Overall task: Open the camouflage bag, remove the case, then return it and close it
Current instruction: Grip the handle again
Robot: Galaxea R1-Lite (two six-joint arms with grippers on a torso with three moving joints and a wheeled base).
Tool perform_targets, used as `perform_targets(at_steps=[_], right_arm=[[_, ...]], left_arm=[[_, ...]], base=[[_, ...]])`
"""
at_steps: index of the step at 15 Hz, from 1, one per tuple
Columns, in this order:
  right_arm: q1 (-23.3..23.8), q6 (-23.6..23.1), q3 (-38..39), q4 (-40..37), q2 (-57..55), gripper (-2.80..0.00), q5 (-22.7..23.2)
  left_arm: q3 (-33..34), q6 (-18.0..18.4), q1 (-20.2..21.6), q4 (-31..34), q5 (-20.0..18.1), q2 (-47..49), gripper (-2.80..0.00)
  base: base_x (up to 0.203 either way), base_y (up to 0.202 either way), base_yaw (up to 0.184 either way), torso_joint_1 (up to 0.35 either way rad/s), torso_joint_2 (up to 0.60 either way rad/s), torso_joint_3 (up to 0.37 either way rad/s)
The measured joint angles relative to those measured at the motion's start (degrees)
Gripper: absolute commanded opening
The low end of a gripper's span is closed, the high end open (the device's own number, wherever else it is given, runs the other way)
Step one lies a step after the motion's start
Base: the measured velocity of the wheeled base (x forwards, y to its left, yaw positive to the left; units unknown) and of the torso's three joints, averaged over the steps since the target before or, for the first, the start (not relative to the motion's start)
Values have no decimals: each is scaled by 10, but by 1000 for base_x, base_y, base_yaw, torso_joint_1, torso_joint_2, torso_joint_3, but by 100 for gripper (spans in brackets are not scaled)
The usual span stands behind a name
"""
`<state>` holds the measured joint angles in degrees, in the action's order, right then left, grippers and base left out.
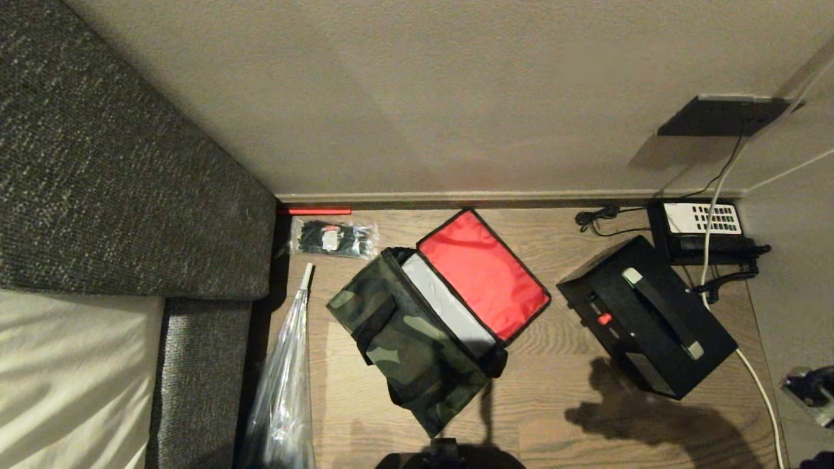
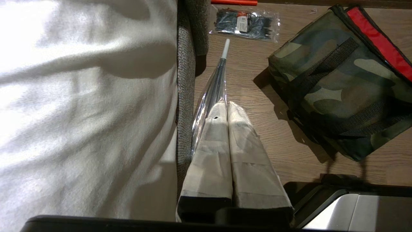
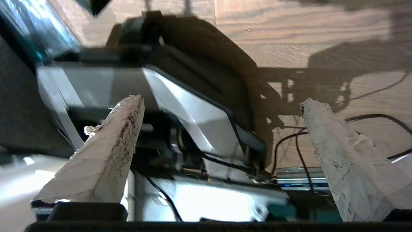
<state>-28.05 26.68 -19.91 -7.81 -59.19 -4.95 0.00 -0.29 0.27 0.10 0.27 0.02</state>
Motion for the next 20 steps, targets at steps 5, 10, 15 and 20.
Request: perform_targets(at_steps=[5,10,15,20], right_arm=[[6,9,-77,108,-207,0,-31],[8,42,-238,121,-422,0,-40],[58,90,-303,149,-539,0,-8],[76,142,-353,284,-638,0,-33]], left_arm=[[0,0,1,0,0,0,-280],[0,1,0,0,0,0,-280],[0,0,1,0,0,0,-280],[0,1,1,0,0,0,-280]], base=[[0,0,0,0,0,0],[0,0,0,0,0,0],[0,0,0,0,0,0],[0,0,0,0,0,0]])
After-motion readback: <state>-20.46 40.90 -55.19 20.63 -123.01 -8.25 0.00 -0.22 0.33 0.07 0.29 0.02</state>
